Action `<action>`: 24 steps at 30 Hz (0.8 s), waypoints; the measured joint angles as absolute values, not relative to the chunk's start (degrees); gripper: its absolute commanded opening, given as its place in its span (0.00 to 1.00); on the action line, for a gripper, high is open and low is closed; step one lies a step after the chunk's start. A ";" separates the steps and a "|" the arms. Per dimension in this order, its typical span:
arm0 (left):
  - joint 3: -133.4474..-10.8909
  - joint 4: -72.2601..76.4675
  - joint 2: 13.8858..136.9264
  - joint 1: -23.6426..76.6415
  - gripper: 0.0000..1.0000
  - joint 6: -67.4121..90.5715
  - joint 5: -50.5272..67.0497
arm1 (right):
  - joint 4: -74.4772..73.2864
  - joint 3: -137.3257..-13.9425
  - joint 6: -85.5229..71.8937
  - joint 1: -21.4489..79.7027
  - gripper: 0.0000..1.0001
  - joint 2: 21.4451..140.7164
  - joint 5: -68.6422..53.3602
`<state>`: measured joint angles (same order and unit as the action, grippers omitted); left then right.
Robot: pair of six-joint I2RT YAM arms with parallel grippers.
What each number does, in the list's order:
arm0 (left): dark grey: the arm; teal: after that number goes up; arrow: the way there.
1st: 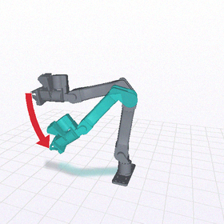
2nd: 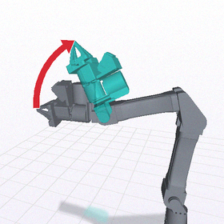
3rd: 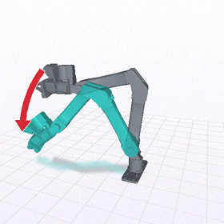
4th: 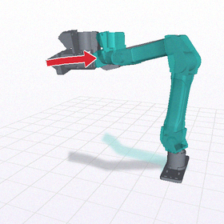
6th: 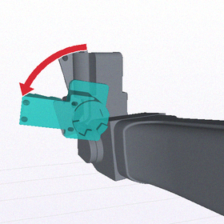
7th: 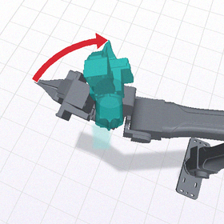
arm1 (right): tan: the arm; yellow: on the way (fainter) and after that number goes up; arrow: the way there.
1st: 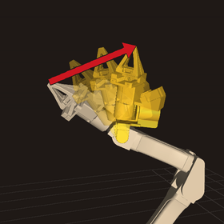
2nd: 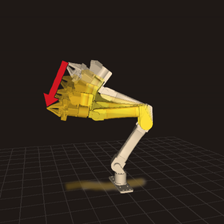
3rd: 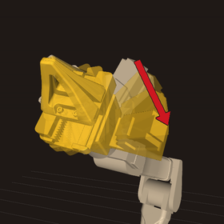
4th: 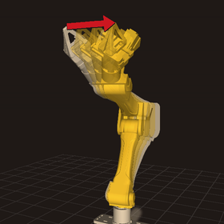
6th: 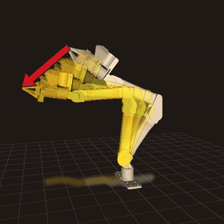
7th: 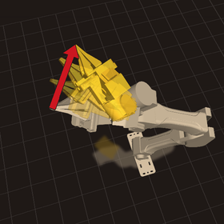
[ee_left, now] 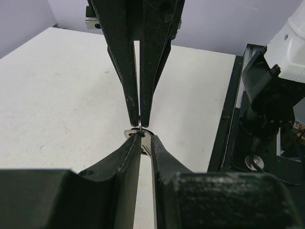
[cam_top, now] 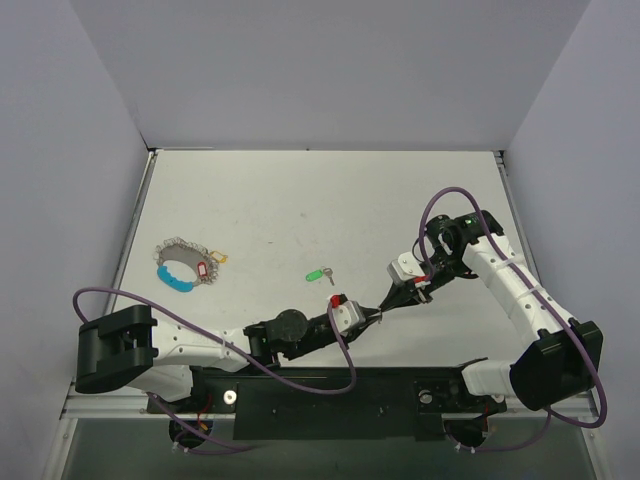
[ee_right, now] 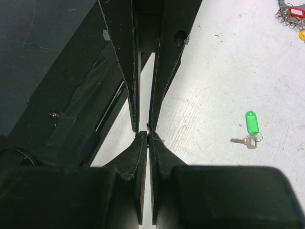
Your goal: Put the keys on the keyring
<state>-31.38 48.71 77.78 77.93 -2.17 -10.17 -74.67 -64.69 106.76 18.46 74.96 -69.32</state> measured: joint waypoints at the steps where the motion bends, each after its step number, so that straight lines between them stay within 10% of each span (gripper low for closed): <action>1: -31.38 48.71 77.78 77.93 0.24 -2.17 -10.26 | -74.67 -64.69 106.76 18.46 0.00 74.96 -69.32; 24: -31.44 50.02 77.78 79.09 0.11 -2.22 -13.76 | -74.67 -64.69 106.76 18.46 0.00 75.24 -69.32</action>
